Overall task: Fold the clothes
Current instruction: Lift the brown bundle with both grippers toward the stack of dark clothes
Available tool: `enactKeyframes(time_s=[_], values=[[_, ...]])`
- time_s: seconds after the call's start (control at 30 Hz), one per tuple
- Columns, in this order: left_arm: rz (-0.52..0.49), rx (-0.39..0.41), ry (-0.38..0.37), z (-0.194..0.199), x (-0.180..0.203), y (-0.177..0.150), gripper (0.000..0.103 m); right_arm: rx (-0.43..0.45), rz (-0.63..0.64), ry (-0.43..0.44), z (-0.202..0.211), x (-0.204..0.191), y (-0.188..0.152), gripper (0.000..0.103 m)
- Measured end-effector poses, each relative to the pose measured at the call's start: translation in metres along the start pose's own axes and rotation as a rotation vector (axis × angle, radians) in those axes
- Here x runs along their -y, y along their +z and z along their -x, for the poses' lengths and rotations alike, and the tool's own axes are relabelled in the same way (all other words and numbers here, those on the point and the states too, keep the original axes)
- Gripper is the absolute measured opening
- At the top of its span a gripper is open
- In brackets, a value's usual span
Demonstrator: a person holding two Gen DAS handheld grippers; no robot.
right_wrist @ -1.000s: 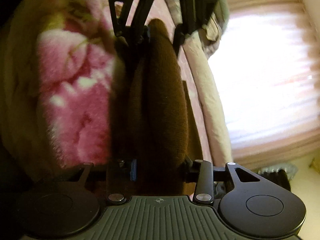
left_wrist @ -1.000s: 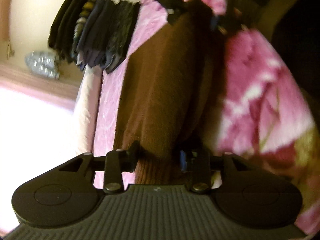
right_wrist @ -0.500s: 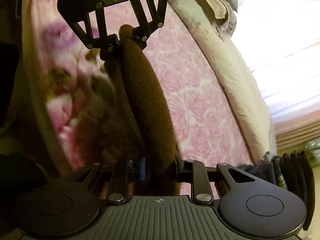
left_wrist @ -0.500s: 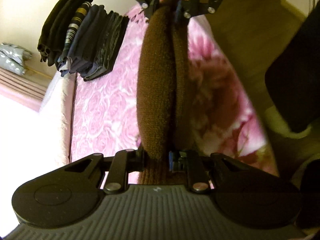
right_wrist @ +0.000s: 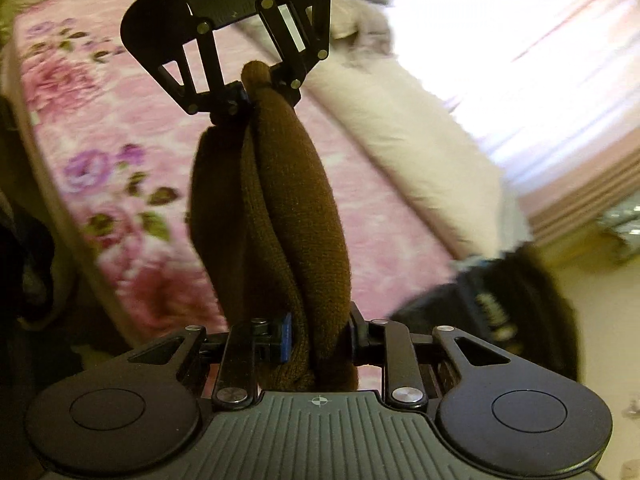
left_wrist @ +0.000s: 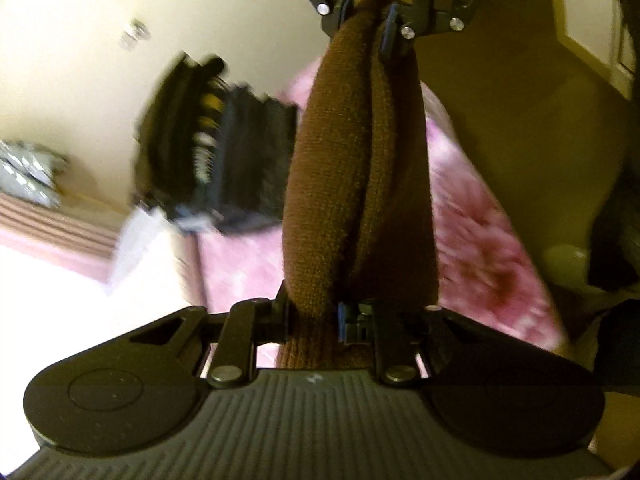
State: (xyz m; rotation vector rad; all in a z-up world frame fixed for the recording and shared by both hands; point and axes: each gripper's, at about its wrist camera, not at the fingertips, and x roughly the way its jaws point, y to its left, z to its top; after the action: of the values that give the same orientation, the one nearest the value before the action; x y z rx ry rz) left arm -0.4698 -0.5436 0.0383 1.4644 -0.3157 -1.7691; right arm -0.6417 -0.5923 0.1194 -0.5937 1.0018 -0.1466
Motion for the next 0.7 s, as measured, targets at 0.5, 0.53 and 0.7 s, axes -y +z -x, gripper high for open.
enactKeyframes(time_s=[0.5, 0.53, 0.7], values=[[-0.164, 0.259, 0.251, -0.016, -0.168, 0.077, 0.017, -0.053, -0.030, -0.366, 0.062, 0.168, 0.002, 0.024], [-0.165, 0.263, 0.265, -0.019, -0.179, 0.081, 0.017, -0.049, -0.030, -0.379, 0.063, 0.180, 0.001, 0.024], [-0.147, 0.254, 0.350, -0.048, -0.240, 0.105, 0.017, -0.005, -0.009, -0.432, 0.061, 0.246, -0.005, 0.024]])
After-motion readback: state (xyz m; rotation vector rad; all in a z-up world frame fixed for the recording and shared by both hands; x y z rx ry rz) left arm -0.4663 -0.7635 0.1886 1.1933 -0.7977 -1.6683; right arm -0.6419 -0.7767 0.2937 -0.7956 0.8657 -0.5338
